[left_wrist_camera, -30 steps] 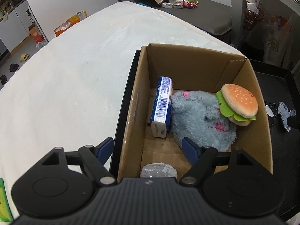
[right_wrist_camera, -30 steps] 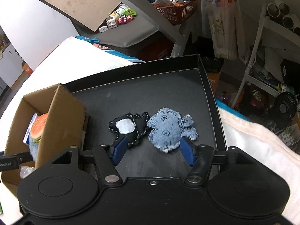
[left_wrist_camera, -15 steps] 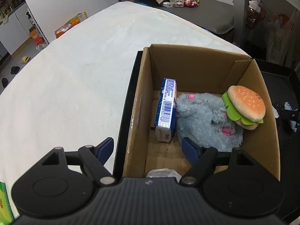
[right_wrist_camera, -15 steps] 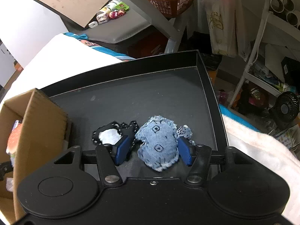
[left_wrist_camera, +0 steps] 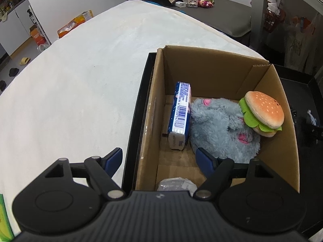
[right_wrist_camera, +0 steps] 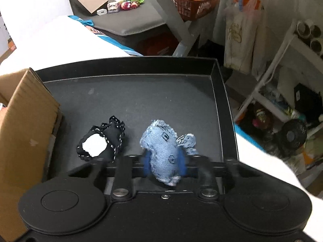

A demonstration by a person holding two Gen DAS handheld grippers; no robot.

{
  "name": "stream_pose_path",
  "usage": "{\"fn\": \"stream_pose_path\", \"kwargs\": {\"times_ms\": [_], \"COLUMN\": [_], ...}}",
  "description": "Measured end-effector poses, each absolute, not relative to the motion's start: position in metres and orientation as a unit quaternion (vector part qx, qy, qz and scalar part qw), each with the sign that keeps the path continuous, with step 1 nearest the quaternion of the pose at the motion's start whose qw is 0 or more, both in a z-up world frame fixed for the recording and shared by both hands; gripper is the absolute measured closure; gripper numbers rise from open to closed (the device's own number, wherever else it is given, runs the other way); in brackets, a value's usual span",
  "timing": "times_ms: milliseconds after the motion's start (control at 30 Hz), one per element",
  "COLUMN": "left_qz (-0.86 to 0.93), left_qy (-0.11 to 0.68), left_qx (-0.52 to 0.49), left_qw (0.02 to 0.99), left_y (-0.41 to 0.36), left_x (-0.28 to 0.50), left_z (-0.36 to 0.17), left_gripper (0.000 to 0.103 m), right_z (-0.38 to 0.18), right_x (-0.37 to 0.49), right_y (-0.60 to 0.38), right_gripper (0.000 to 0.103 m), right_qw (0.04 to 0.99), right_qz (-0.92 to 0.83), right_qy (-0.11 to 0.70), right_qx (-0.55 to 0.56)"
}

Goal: Organize soft objects
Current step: 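Lower the right gripper onto the blue denim plush and grasp it, then carry the denim plush into the box and release it with the right gripper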

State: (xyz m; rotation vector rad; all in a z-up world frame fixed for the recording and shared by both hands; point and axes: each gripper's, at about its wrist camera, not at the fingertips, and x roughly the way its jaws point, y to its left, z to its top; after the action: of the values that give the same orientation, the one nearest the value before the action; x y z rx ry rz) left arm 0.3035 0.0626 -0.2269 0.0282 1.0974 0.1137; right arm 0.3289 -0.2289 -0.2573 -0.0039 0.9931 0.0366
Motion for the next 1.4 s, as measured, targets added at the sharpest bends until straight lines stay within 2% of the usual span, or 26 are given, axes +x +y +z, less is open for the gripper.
{"fn": "stream_pose_path", "kwargs": {"times_ms": [400,1133,1400], "left_qz": [0.037,-0.007,-0.030], "left_qy": [0.516,0.499,0.496], "left_qx": [-0.002,-0.041,-0.050], "left_qw": [0.856,0.866,0.867], "left_y": [0.066,0.084,0.089], "left_x": [0.289,0.270,0.267], "left_z": [-0.216,-0.202,-0.207], "left_gripper": [0.025,0.025,0.028], "right_z": [-0.246,-0.177,-0.157], "right_x": [0.292,0.269,0.263], "right_y": [-0.230,-0.189,-0.160], "right_gripper": [0.082,0.082,0.082], "right_qw": [0.870,0.895,0.899], "right_qz": [0.031,0.073,0.097], "right_qy": [0.492,0.439,0.427], "right_qx": [0.026,0.025,0.017]}}
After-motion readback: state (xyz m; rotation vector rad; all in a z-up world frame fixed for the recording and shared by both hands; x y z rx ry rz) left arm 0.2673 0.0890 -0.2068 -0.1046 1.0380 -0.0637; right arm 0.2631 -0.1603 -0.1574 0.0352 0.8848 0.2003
